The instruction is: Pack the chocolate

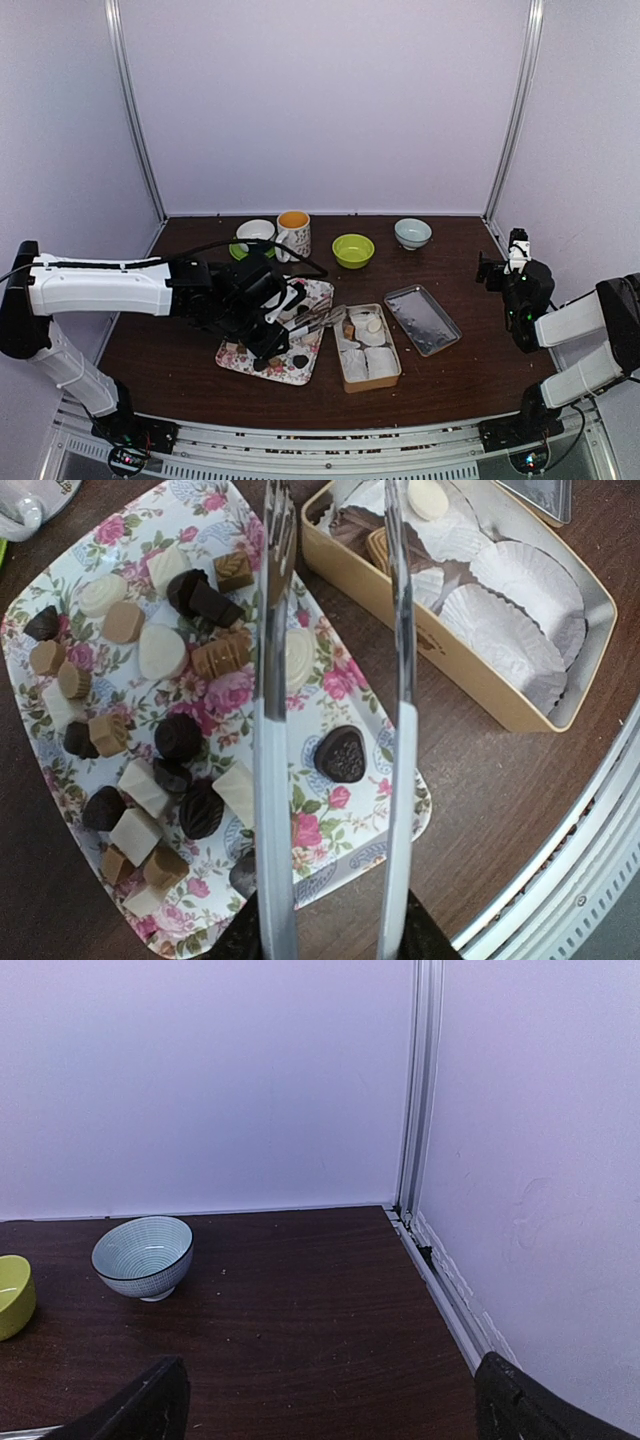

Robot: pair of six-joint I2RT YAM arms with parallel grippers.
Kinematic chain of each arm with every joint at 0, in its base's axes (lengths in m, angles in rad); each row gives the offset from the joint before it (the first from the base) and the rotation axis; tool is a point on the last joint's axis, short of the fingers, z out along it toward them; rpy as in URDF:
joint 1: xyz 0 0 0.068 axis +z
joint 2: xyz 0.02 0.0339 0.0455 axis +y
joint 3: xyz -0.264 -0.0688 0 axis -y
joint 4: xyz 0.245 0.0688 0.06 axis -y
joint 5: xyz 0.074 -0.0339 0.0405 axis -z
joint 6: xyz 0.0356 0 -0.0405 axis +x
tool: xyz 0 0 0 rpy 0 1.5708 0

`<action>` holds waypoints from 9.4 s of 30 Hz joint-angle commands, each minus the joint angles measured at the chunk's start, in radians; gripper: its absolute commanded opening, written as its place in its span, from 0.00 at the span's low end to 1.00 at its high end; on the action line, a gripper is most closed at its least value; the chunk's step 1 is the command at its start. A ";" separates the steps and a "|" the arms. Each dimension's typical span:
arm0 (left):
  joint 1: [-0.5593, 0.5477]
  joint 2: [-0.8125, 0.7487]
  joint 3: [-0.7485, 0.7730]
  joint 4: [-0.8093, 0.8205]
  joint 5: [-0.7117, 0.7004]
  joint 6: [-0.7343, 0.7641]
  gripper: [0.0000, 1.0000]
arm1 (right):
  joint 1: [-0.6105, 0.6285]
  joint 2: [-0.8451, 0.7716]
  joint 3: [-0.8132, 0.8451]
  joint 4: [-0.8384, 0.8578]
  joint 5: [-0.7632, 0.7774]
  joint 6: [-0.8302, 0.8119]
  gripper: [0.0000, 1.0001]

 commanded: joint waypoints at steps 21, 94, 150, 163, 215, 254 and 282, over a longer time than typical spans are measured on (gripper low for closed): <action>0.015 -0.162 -0.071 -0.165 -0.034 -0.096 0.42 | -0.007 0.005 0.016 0.006 0.015 0.008 1.00; -0.185 -0.121 -0.447 0.222 -0.088 -0.250 0.71 | -0.007 0.005 0.016 0.007 0.015 0.007 1.00; -0.177 -0.117 -0.016 -0.179 -0.016 -0.112 0.24 | -0.007 0.004 0.015 0.006 0.015 0.007 1.00; -0.191 0.093 0.112 0.036 0.147 0.067 0.24 | -0.007 0.004 0.015 0.007 0.015 0.007 1.00; -0.177 -0.237 -0.065 0.161 -0.118 -0.102 0.42 | -0.007 0.004 0.017 0.007 0.014 0.008 1.00; 0.134 -0.488 -0.312 0.060 0.039 -0.162 0.37 | -0.007 0.005 0.017 0.006 0.015 0.007 1.00; 0.130 -0.603 -0.392 -0.037 0.151 -0.139 0.37 | -0.007 0.005 0.016 0.006 0.014 0.008 1.00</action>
